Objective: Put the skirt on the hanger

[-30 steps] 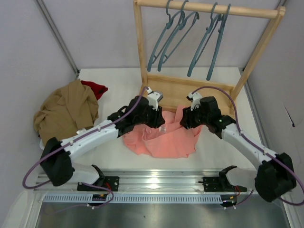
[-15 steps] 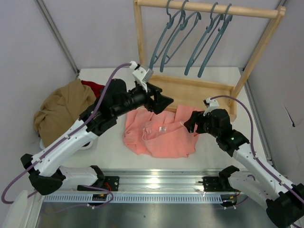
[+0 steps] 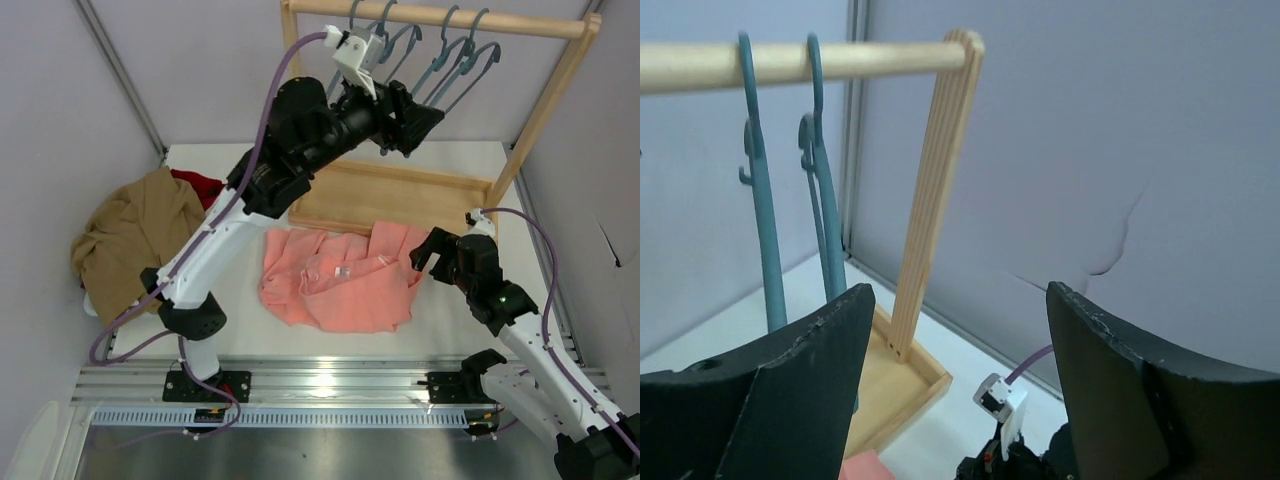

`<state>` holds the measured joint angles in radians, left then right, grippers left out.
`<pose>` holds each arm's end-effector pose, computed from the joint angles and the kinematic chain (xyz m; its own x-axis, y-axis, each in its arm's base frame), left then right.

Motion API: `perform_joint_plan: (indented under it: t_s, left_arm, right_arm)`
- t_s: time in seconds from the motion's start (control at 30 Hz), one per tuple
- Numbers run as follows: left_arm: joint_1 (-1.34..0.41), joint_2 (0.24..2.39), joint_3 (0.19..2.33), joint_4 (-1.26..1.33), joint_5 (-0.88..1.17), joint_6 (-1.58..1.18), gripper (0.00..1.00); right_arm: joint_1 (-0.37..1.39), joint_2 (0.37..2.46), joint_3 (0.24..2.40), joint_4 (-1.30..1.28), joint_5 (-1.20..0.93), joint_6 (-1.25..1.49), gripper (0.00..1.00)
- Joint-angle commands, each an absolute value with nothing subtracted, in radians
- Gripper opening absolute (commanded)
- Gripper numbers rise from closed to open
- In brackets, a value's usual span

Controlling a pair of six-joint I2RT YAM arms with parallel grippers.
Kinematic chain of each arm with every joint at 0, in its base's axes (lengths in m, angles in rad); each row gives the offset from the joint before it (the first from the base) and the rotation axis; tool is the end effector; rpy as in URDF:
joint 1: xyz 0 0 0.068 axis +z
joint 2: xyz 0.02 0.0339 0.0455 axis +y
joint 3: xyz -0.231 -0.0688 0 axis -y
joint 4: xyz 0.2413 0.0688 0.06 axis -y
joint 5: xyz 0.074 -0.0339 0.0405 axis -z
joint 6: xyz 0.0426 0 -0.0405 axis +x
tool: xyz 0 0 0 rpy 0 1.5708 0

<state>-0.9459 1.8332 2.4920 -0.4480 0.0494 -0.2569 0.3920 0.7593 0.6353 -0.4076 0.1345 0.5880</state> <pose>0.2019 -0.2834 0.5561 -0.0946 -0.3026 -0.9484 0.8419 0.4841 -0.2385 0.1865 0.0709 0.2433 -0.5405 0.3714 -0.7549 0.0337 0.9062 0.4216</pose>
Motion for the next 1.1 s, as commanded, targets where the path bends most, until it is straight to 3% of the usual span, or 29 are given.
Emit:
perform_joint_plan:
  t_s: [0.0, 0.17, 0.53, 0.83, 1.07]
  left_arm:
    - [-0.946, 1.862, 2.454, -0.344, 0.006, -0.317, 0.75]
    - [-0.946, 1.950, 2.490, -0.318, -0.006, -0.328, 0.74]
    - [-0.927, 1.953, 2.483, -0.351, -0.238, -0.232, 0.73]
    - [-0.797, 1.703, 2.415, -0.529, -0.282, -0.138, 0.73]
    - [-0.580, 1.586, 2.253, -0.609, -0.131, -0.183, 0.74]
  right_arm:
    - [0.367, 0.744, 0.669, -0.437, 0.152, 0.595, 0.95]
    - [0.341, 0.752, 0.666, -0.433, 0.118, 0.580, 0.96]
    - [0.293, 0.753, 0.666, -0.428, 0.077, 0.558, 0.98]
    - [0.278, 0.756, 0.666, -0.430, 0.057, 0.552, 0.98]
    - [0.275, 0.799, 0.670, -0.391, 0.011, 0.575, 0.97]
